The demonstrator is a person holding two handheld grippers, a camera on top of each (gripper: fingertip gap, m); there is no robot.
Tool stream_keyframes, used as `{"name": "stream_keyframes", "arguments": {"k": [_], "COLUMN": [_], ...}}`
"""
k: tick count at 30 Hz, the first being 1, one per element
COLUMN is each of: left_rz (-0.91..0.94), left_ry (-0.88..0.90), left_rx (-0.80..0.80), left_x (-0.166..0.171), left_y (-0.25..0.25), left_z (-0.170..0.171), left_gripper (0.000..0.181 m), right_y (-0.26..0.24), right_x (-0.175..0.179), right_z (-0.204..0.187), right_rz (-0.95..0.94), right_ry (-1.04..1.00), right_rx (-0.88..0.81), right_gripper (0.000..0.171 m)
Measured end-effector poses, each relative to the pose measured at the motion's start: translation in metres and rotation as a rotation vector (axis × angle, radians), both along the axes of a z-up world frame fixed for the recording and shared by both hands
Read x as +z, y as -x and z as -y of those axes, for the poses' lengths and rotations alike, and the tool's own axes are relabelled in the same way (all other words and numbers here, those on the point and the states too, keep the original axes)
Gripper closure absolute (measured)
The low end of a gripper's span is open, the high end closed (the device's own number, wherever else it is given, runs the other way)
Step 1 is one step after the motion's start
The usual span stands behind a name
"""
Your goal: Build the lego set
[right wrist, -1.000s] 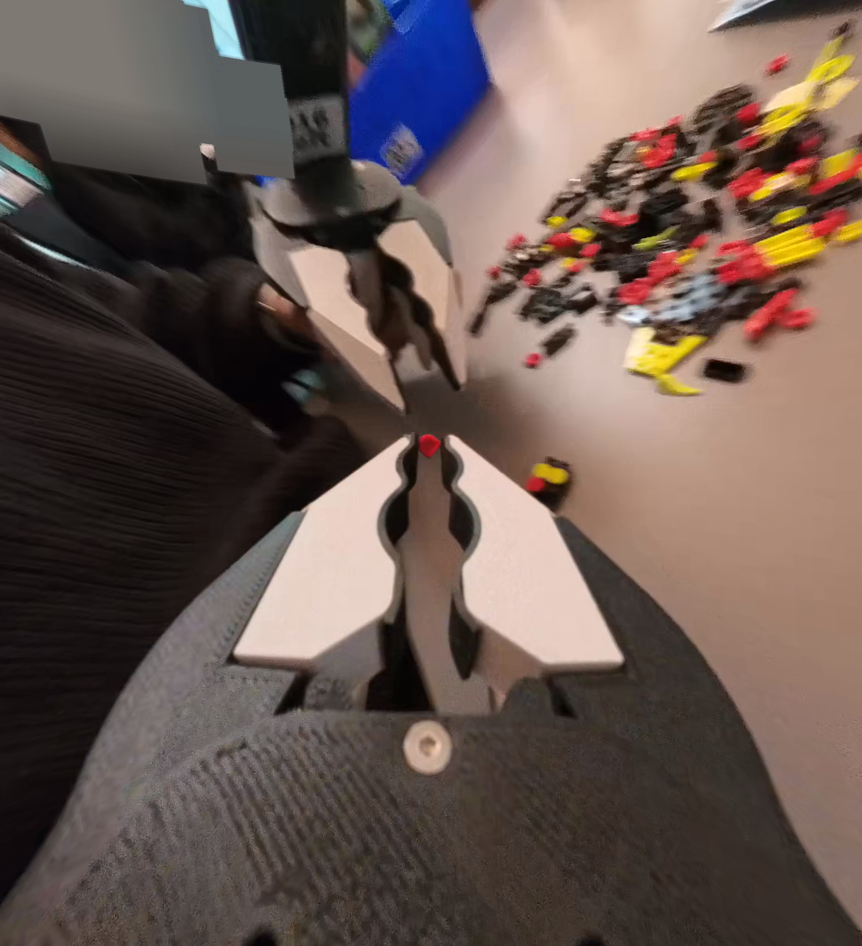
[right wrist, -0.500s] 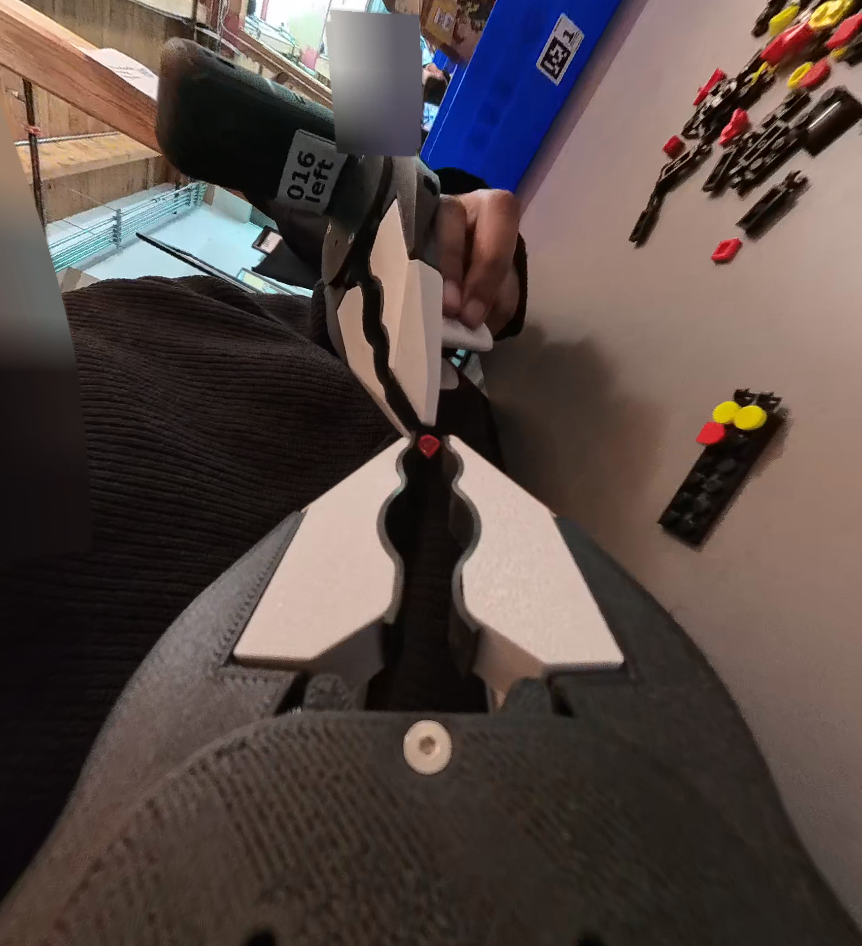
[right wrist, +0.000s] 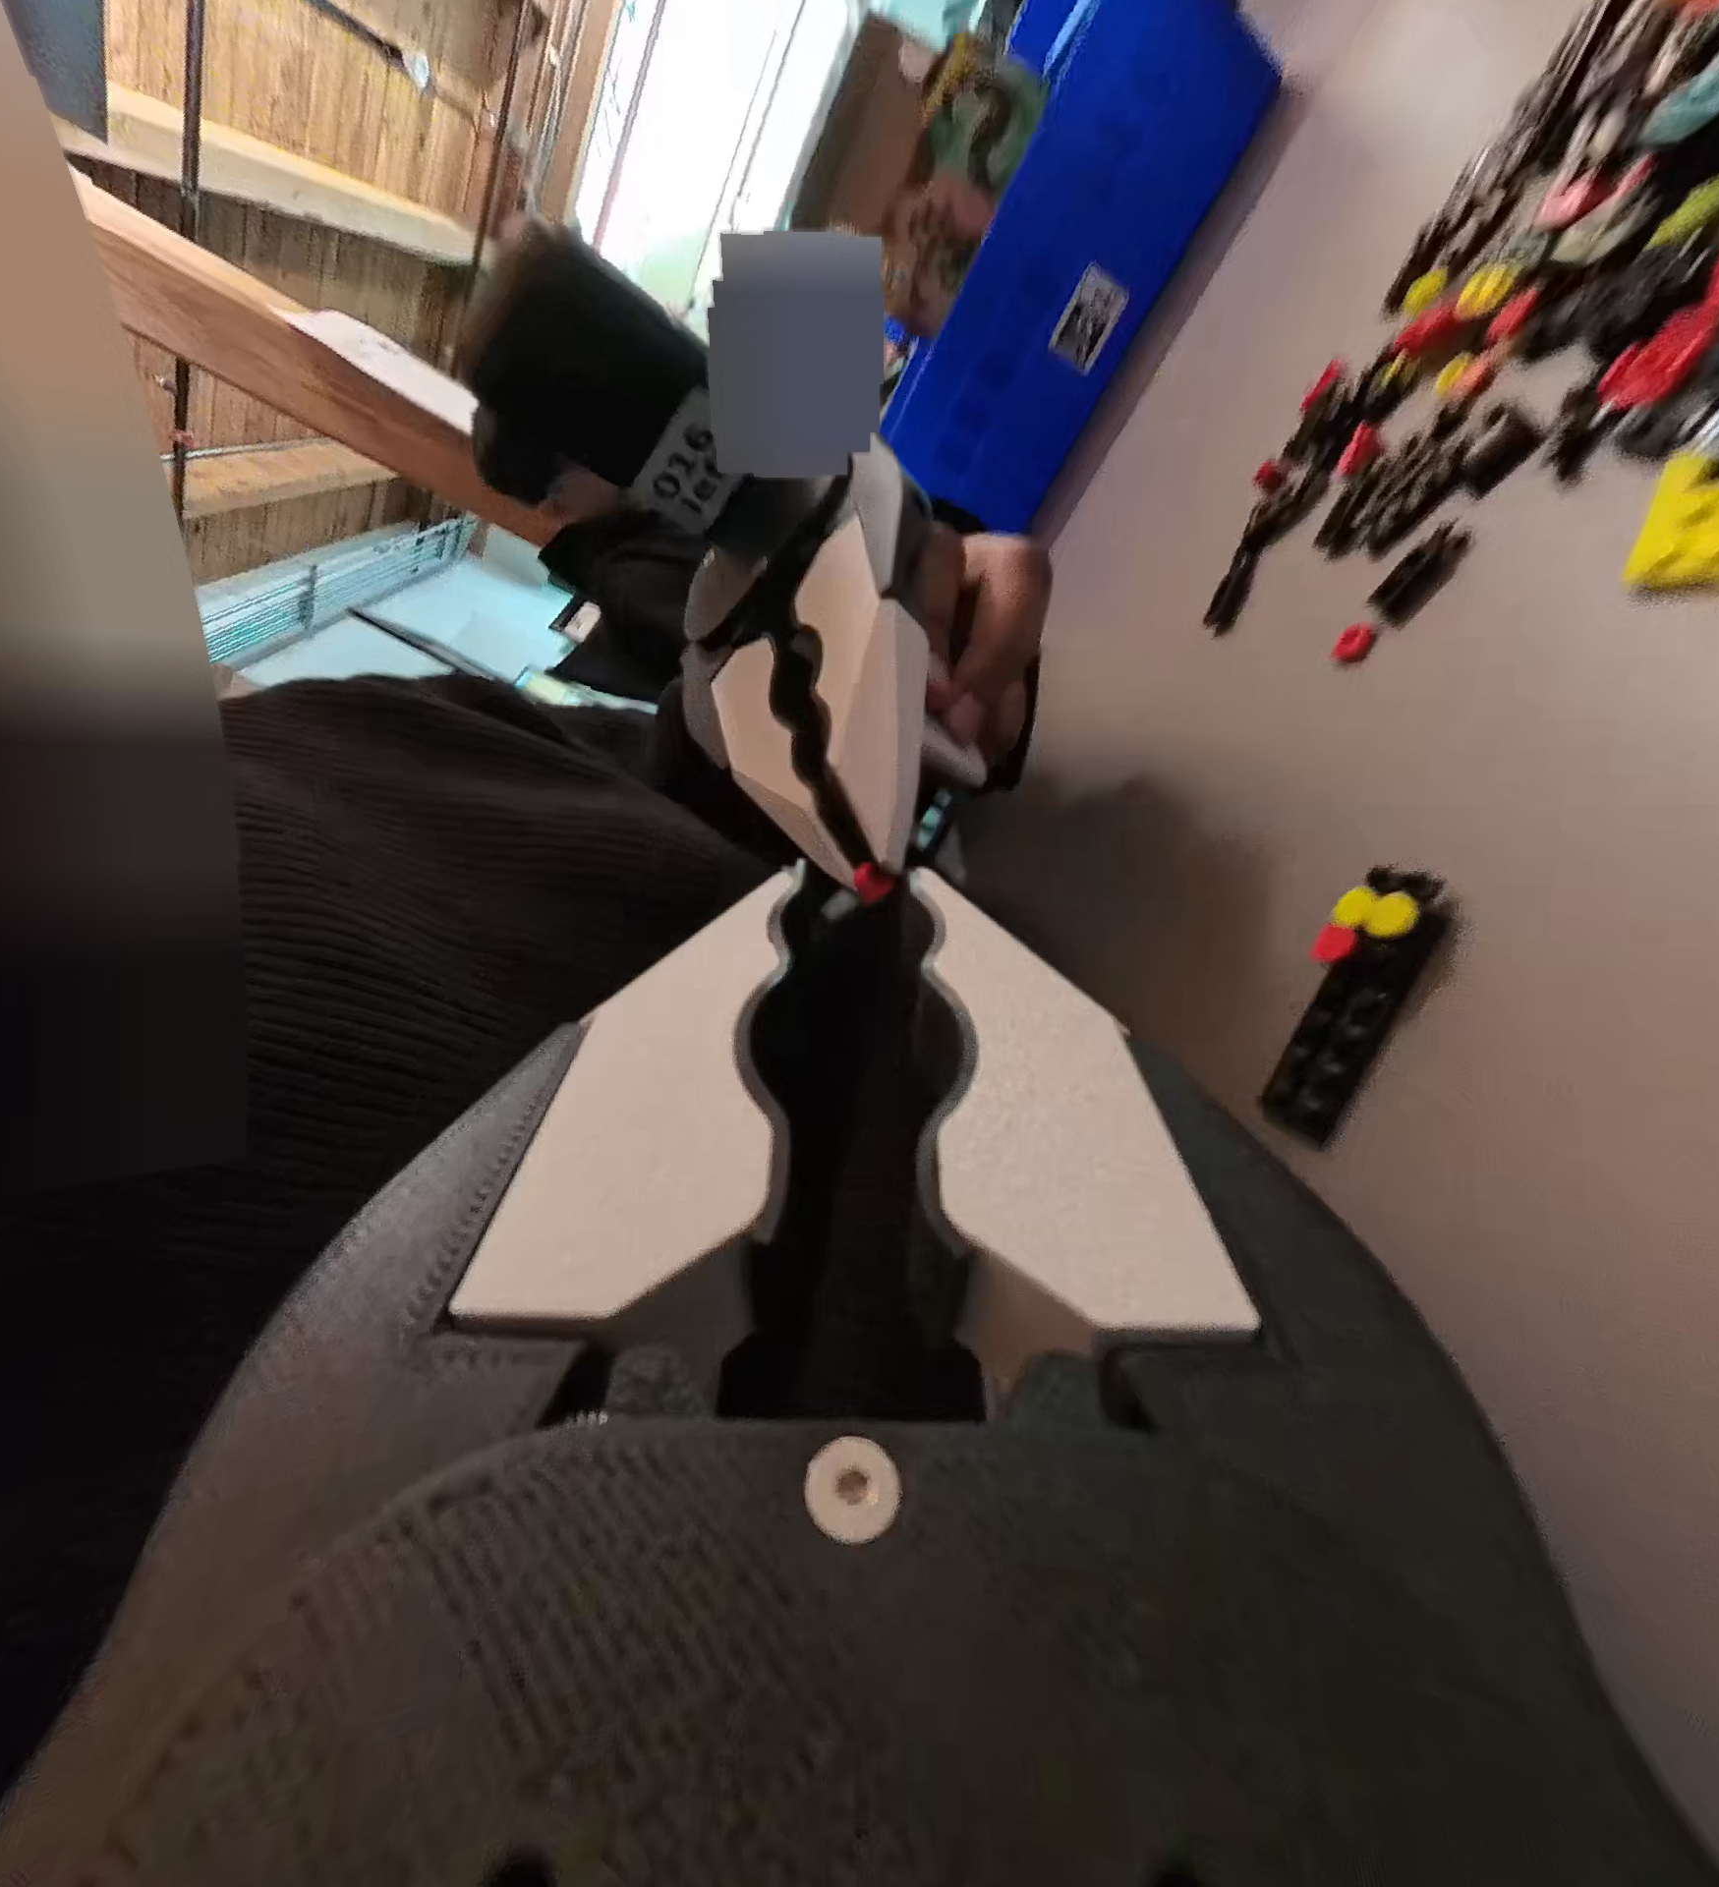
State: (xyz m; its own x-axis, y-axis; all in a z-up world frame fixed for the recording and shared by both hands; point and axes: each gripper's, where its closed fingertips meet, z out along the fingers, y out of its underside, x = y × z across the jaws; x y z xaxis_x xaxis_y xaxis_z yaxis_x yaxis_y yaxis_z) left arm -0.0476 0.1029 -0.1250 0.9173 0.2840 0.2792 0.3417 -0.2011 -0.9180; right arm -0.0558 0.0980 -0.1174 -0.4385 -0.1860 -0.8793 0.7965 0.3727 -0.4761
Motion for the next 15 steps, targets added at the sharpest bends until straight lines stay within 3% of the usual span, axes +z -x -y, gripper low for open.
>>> {"name": "stream_keyframes", "arguments": {"k": [1,4,7,9,13,15], "left_rz": [0.042,0.235,0.542,0.714,0.869,0.918], "left_ry": [-0.025,-0.126,-0.327,-0.432,-0.563,-0.606], "left_rx": [0.02,0.117,0.194,0.223,0.247,0.246], "left_x": [0.001,0.002,0.004,0.0,-0.002,-0.003], "left_y": [0.004,0.021,0.036,0.043,0.047,0.046], "left_z": [0.001,0.008,0.015,0.018,0.019,0.017], "left_gripper": [0.181,0.181,0.181,0.181,0.181,0.181], "right_y": [0.007,0.033,0.054,0.05,0.039,0.037], "right_x": [0.004,0.01,0.005,0.0,-0.015,-0.009], "right_z": [-0.001,-0.004,-0.009,-0.007,0.01,0.016], "right_rz": [-0.038,-0.338,-0.904,-1.162,-1.4,-1.496], "right_ry": [0.019,0.011,-0.133,-0.214,-0.333,-0.34], "right_rx": [-0.034,-0.198,-0.321,-0.305,-0.24,-0.261], "right_gripper": [0.158,0.15,0.144,0.149,0.145,0.151]}}
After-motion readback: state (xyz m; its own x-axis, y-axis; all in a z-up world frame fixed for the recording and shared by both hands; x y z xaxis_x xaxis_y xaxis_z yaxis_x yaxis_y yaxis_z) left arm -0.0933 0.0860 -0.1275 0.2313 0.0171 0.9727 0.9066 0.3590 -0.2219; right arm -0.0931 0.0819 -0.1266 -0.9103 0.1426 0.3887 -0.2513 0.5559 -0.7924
